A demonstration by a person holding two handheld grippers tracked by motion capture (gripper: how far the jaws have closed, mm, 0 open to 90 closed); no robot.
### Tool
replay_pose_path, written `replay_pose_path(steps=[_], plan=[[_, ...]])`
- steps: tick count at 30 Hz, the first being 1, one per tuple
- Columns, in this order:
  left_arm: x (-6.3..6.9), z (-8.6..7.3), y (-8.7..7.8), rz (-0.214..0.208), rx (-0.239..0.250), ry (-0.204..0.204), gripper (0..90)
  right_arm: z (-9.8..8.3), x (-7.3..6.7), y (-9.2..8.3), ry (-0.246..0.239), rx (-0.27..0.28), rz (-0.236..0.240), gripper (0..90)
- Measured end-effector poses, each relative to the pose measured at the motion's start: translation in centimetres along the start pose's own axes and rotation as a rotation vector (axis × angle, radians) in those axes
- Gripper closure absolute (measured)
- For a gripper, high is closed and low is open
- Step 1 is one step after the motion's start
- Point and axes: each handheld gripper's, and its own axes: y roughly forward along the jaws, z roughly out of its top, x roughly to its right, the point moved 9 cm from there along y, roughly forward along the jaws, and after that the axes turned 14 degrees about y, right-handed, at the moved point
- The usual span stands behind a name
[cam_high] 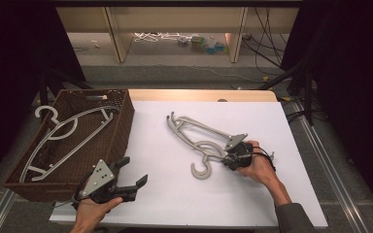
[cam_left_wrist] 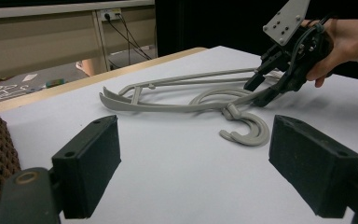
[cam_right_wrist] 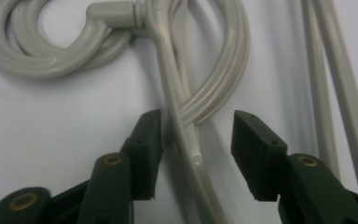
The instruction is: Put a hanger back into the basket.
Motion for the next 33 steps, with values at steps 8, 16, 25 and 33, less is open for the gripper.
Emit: replay_pose_path(steps=[8, 16, 25, 33], plan=[[0.2, 0.0, 0.1, -0.012, 0.003, 0.006, 16.6, 0.1, 0.0, 0.0, -0.025, -0.011, 0.031, 72.4], [0.2, -0.1, 0.2, -0.009, -0.015, 0.015, 17.3, 0.0, 0.1, -0.2, -0.173, -0.023, 0.007, 79.4], [0.2, -0.2, 0.3, -0.016, -0.013, 0.028, 18.2, 0.2, 0.3, -1.2, -0.277, -0.022, -0.013, 81.1], [0.2, -0.4, 0.3, -0.014, -0.033, 0.031, 18.4, 0.6, 0.5, -2.0, -0.305, -0.019, -0.033, 81.9]])
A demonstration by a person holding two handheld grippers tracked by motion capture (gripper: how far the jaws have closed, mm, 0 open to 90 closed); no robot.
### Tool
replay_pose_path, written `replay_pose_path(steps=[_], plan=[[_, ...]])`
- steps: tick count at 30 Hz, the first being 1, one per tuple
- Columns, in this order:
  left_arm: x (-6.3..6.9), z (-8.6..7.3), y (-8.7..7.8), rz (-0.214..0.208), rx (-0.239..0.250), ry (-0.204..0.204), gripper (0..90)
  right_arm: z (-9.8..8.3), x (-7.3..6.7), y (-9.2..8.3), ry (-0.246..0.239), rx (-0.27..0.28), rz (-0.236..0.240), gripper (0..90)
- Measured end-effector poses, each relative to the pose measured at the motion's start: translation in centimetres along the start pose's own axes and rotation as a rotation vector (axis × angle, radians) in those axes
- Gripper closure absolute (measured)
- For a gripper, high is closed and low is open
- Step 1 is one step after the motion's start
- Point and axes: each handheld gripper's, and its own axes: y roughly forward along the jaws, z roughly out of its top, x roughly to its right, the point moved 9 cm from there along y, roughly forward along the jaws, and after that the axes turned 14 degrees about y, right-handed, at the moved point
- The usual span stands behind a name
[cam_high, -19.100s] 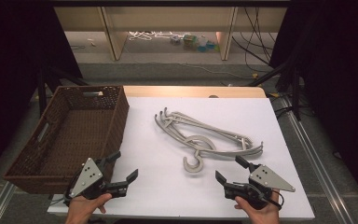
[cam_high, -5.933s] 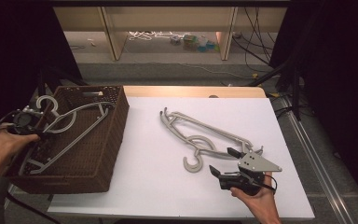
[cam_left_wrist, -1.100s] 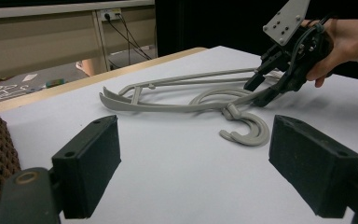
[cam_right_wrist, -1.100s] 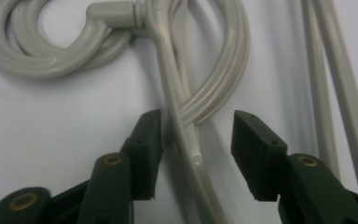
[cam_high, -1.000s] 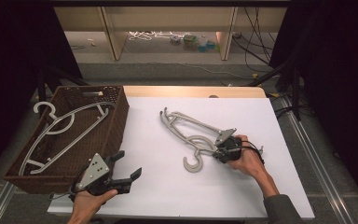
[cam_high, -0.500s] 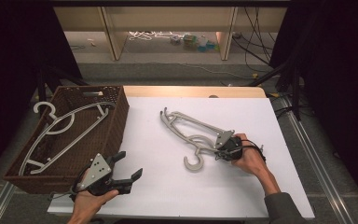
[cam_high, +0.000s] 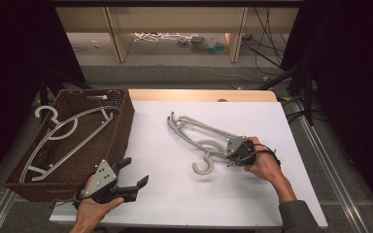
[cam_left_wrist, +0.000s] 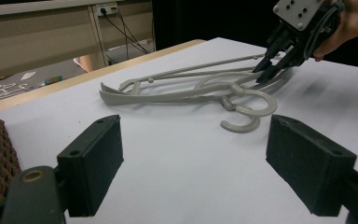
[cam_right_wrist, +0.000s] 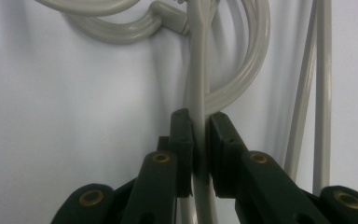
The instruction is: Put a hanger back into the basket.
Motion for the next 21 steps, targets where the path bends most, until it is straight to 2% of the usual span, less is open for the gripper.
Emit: replay_pose_path(steps=[1, 8, 12, 18, 21], plan=[[0.0, 0.0, 0.0, 0.0, -0.001, 0.0, 18.4, 0.2, -0.2, -0.2, 0.003, 0.005, 0.003, 82.0], [0.0, 0.0, 0.1, 0.0, 0.003, 0.007, 19.9, 1.6, -0.1, -2.1, -0.053, 0.06, -0.039, 82.5], [-0.1, -0.1, 0.2, 0.01, -0.013, 0.036, 21.0, 2.0, -0.5, -2.8, -0.074, 0.092, -0.023, 82.5], [0.1, 0.3, 0.6, 0.012, -0.014, 0.038, 21.5, 2.5, -2.1, -4.2, -0.105, 0.123, 0.014, 82.6], [0.4, 0.8, 1.3, 0.003, -0.015, 0.07, 21.7, 3.0, -3.0, -4.9, -0.12, 0.144, 0.035, 82.6]])
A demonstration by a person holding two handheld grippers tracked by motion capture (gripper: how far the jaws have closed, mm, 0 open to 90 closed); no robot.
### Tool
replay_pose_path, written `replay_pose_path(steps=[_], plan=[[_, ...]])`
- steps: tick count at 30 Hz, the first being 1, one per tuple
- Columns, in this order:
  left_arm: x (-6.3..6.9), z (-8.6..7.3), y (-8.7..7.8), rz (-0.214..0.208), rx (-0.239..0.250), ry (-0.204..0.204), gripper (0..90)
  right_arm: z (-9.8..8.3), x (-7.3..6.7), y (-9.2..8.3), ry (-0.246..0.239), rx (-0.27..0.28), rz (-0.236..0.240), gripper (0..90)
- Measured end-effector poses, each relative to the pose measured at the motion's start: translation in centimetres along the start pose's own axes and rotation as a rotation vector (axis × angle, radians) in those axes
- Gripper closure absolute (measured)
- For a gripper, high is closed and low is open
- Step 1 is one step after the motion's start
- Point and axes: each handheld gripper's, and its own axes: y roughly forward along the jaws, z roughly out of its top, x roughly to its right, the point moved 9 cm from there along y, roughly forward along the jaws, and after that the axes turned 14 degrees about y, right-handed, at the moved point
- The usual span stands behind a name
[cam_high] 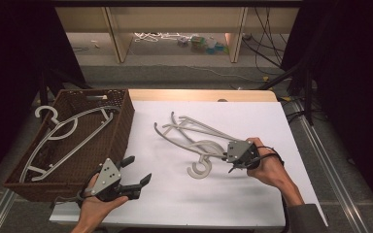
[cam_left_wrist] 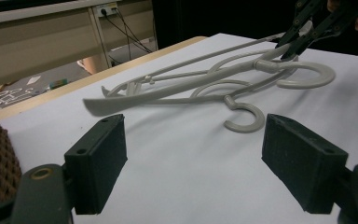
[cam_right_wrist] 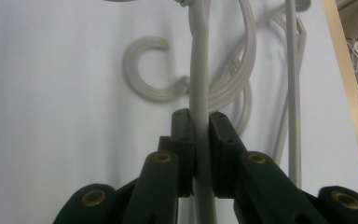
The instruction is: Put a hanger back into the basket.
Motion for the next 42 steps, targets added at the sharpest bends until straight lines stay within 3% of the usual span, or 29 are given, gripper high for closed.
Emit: replay_pose_path(steps=[5, 10, 11, 16, 18, 22, 28, 29, 30, 32, 33, 34, 39, 42], plan=[[0.7, 0.9, 1.7, -0.027, -0.021, 0.091, 22.1, 0.8, -1.9, -0.7, -0.02, 0.015, 0.04, 82.6], [2.0, 0.8, 3.7, -0.101, -0.07, 0.172, 21.7, 1.2, -3.1, -1.0, -0.05, 0.015, 0.071, 82.6], [2.2, 0.9, 4.0, -0.12, -0.079, 0.183, 21.4, 1.2, -3.2, -1.0, -0.057, 0.014, 0.069, 82.6], [2.7, 1.0, 5.1, -0.137, -0.096, 0.226, 21.5, 1.6, -3.8, -1.1, -0.093, 0.016, 0.077, 82.6], [2.9, 1.0, 5.6, -0.153, -0.105, 0.248, 22.7, 1.7, -4.2, -1.3, -0.087, 0.017, 0.093, 82.6], [3.4, 0.6, 6.4, -0.186, -0.135, 0.279, 29.4, 2.1, -4.3, -1.4, -0.105, 0.035, 0.094, 82.6], [3.6, 0.5, 7.2, -0.208, -0.169, 0.386, 34.7, 2.4, -4.8, -1.7, -0.105, 0.04, 0.112, 82.6], [3.7, 0.6, 7.3, -0.216, -0.17, 0.391, 37.4, 2.6, -4.7, -1.6, -0.125, 0.049, 0.114, 82.6], [3.7, 0.7, 7.4, -0.221, -0.168, 0.4, 40.2, 2.6, -4.9, -1.7, -0.103, 0.042, 0.117, 82.6], [3.7, 0.8, 7.5, -0.227, -0.176, 0.43, 42.7, 2.8, -5.1, -1.6, -0.12, 0.048, 0.125, 82.6], [3.8, 0.8, 7.6, -0.239, -0.177, 0.436, 45.9, 2.5, -5.2, -1.8, -0.084, 0.023, 0.111, 82.6], [4.0, 0.8, 7.6, -0.246, -0.177, 0.446, 47.4, 2.5, -5.4, -1.8, -0.08, 0.016, 0.119, 82.6], [4.6, 0.6, 7.3, -0.291, -0.193, 0.523, 66.4, 2.6, -5.3, -1.6, -0.098, 0.021, 0.121, 82.6], [4.5, 0.6, 7.1, -0.293, -0.199, 0.549, 68.3, 2.6, -5.4, -1.6, -0.094, 0.021, 0.123, 82.6]])
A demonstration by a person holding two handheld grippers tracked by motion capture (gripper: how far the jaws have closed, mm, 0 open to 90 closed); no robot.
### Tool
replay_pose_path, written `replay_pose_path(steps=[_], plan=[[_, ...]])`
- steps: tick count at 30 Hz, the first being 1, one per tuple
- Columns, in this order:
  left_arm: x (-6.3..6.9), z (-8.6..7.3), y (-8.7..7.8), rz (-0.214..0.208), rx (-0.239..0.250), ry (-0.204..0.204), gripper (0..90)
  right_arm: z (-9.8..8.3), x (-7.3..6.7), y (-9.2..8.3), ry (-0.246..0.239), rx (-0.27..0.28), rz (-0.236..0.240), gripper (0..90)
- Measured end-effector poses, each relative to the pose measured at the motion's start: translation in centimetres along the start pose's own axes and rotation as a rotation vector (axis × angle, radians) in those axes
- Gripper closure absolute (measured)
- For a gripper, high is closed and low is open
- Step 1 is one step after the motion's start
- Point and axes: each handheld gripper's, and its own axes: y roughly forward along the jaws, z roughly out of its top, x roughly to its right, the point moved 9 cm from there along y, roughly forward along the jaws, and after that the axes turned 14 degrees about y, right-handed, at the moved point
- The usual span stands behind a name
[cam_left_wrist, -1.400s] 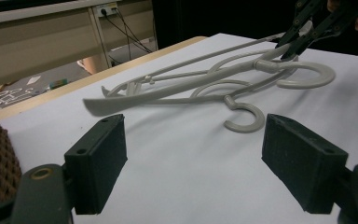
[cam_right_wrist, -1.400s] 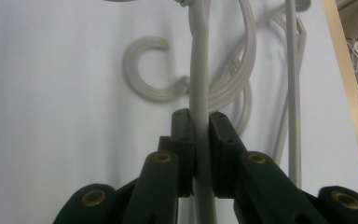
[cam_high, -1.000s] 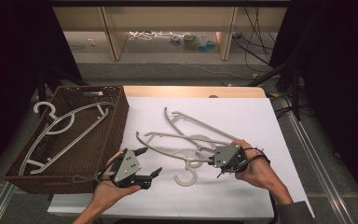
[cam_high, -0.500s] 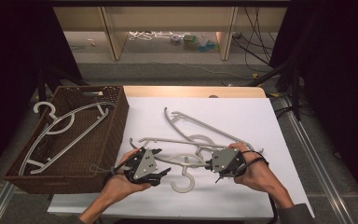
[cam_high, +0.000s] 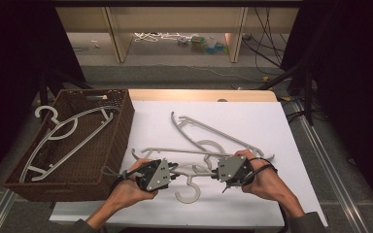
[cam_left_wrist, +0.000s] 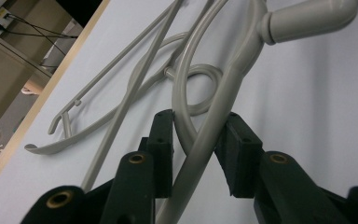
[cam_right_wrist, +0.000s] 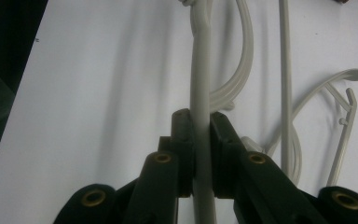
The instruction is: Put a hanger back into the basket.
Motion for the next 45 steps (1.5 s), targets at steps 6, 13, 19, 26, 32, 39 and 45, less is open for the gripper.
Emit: replay_pose_path(steps=[6, 13, 19, 26, 32, 39, 45], plan=[[-0.3, 0.7, -0.7, 0.008, 0.0, 0.088, 71.7, 0.4, 0.1, -0.1, -0.037, 0.045, 0.024, 82.1], [0.3, 1.4, -1.1, -0.036, 0.004, 0.134, 77.8, 0.5, 0.7, -0.6, -0.014, 0.095, 0.015, 78.5], [0.0, 2.0, -1.7, -0.045, 0.03, 0.075, 79.4, 0.7, 1.6, -1.1, 0.062, 0.117, -0.028, 70.5], [-1.1, 1.4, -2.5, -0.036, 0.021, -0.072, 79.4, 2.0, 2.9, -1.9, 0.331, 0.23, -0.119, 39.1], [-2.3, 0.1, -3.1, -0.017, -0.003, -0.201, 79.4, 2.4, 4.2, -2.7, 0.502, 0.347, -0.187, 27.5], [-3.5, -1.0, -3.7, 0.013, -0.005, -0.315, 79.4, 2.4, 4.5, -3.5, 0.601, 0.431, -0.217, 22.2], [-4.7, -1.7, -4.7, 0.052, 0.012, -0.433, 79.3, 2.2, 3.8, -3.9, 0.632, 0.47, -0.239, 19.5]])
